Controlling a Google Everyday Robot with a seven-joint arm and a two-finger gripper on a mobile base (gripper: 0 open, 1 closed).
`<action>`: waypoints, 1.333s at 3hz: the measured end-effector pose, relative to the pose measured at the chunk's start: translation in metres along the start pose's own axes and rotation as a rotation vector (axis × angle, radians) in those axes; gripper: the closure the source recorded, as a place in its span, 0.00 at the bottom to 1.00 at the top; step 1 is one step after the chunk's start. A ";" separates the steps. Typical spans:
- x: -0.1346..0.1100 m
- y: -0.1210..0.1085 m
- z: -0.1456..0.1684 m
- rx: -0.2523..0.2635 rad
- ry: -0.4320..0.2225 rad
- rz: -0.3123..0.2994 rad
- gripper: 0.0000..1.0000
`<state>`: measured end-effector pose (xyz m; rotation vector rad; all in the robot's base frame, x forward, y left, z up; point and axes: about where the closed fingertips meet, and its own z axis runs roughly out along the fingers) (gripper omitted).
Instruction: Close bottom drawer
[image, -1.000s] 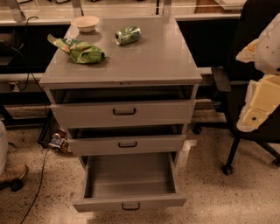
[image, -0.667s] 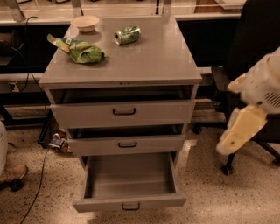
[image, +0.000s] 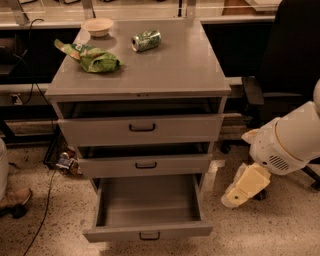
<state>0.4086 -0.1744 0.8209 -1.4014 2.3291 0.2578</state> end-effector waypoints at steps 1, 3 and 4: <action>0.000 0.000 0.000 0.000 0.000 0.000 0.00; 0.015 0.030 0.173 -0.156 -0.059 0.161 0.00; 0.013 0.038 0.248 -0.223 -0.064 0.186 0.00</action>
Offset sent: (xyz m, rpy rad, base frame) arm 0.0103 0.0325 -0.0950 0.1460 0.0690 -0.0954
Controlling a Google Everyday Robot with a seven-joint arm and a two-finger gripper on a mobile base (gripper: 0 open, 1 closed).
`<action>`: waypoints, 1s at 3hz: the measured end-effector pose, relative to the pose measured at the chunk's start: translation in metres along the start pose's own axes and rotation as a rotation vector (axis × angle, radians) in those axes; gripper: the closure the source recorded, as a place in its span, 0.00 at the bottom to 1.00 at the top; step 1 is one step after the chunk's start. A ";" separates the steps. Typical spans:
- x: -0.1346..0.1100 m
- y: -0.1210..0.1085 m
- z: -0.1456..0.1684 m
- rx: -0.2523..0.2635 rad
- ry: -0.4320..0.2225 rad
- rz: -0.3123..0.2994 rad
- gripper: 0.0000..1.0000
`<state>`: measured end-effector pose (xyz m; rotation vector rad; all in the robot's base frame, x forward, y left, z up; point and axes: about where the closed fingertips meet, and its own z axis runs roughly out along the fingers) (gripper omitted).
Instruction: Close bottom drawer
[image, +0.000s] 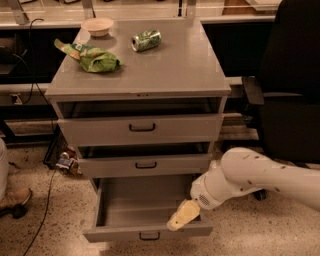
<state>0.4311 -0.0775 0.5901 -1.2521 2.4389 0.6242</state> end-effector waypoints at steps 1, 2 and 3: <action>0.001 -0.004 0.072 -0.073 0.036 0.004 0.00; 0.004 0.002 0.087 -0.105 0.048 0.003 0.00; 0.003 0.001 0.085 -0.101 0.047 0.004 0.00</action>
Offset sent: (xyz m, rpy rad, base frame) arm 0.0081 0.0283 -0.0527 0.0098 0.0586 0.0310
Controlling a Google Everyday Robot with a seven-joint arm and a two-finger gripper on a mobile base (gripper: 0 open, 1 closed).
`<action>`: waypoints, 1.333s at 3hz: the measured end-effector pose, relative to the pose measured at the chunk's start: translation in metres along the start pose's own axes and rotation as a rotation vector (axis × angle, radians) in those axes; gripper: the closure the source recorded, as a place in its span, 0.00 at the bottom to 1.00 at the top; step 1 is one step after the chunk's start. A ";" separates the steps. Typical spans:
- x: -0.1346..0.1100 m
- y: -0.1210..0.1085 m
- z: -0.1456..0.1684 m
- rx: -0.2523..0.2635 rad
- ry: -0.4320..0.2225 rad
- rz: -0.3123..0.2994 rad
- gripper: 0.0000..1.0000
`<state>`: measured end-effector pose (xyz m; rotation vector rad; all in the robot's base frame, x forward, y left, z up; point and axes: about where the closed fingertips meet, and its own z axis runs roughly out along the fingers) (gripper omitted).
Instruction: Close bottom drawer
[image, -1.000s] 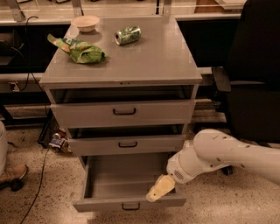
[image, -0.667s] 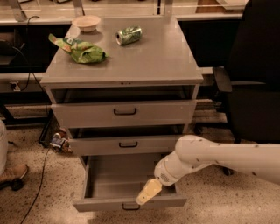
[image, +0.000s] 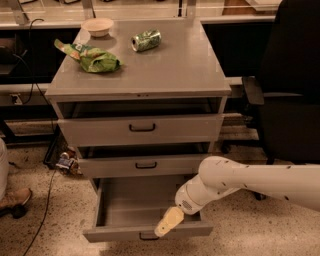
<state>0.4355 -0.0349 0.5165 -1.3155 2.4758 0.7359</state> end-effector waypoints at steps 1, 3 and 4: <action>0.035 -0.014 0.043 -0.034 0.018 0.058 0.03; 0.125 -0.053 0.152 -0.132 0.033 0.175 0.55; 0.161 -0.074 0.194 -0.128 0.038 0.236 0.80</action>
Offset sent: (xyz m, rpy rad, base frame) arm -0.0305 -0.0236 -0.2048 0.0299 0.2327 -0.0844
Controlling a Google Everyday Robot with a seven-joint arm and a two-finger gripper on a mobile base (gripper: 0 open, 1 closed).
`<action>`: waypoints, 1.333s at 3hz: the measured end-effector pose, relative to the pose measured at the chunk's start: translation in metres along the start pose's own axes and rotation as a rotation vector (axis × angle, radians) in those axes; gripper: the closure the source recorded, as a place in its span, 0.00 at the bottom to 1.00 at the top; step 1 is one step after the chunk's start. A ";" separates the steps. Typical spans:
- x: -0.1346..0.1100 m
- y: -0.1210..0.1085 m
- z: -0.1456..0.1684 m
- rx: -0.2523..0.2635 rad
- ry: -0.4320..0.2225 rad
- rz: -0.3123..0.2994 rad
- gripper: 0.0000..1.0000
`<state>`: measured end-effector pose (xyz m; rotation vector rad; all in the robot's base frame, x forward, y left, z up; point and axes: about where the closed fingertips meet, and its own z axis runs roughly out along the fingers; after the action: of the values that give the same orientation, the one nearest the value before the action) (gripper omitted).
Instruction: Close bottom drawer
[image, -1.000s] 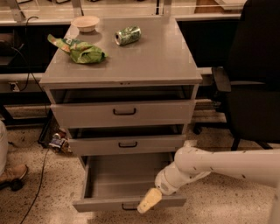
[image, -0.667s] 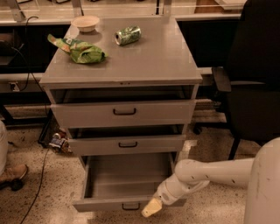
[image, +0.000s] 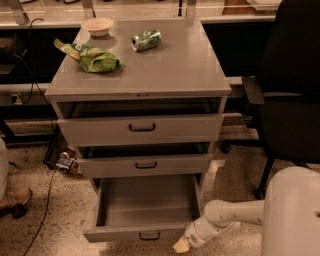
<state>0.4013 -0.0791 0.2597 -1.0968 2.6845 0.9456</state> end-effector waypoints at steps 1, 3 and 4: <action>0.004 0.003 0.006 -0.012 0.004 0.006 1.00; 0.003 -0.038 0.037 0.061 -0.023 -0.009 1.00; 0.003 -0.077 0.061 0.131 -0.040 -0.022 1.00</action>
Offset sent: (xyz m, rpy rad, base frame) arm -0.0060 0.0029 -0.0065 0.0057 0.0151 -0.0004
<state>0.4412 -0.0880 0.1698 -1.0672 2.6541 0.7678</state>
